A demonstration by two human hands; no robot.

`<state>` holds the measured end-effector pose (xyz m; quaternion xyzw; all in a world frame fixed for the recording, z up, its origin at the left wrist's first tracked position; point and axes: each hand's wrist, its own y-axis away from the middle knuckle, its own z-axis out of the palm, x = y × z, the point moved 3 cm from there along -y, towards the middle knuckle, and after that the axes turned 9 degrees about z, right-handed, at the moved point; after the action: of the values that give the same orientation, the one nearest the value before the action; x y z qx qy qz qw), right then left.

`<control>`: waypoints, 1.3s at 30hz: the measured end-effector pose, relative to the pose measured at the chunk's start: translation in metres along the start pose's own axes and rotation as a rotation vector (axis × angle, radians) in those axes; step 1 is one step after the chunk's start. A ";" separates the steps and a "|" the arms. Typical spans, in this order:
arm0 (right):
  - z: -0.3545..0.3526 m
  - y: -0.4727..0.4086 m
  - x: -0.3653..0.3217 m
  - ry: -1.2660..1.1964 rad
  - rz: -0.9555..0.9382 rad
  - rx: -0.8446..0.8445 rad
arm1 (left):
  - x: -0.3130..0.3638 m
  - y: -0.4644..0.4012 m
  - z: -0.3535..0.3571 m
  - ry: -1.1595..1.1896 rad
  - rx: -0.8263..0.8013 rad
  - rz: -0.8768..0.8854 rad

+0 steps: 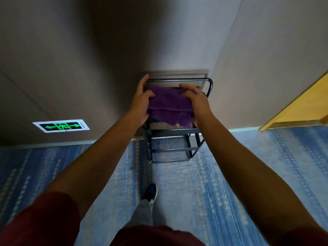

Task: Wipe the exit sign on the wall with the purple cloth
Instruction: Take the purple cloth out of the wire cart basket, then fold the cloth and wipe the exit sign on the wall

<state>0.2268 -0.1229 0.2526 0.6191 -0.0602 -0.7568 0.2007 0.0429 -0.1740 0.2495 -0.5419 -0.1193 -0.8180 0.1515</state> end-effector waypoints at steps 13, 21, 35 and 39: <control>0.096 0.141 -0.032 0.128 -0.243 -0.396 | 0.108 0.115 -0.096 -0.218 -0.117 0.216; 0.188 0.157 0.045 0.470 -0.240 -0.283 | 0.143 0.164 -0.234 -0.468 -0.007 0.310; 0.330 0.208 0.111 0.561 -0.266 -0.317 | 0.180 0.218 -0.389 -0.915 0.037 0.192; 0.353 0.202 0.129 0.520 -0.156 -0.340 | 0.152 0.225 -0.416 -0.961 -0.038 0.049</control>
<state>-0.0858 -0.4113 0.2830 0.7521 0.1680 -0.5857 0.2513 -0.2818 -0.5499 0.2365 -0.8639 -0.1478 -0.4733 0.0886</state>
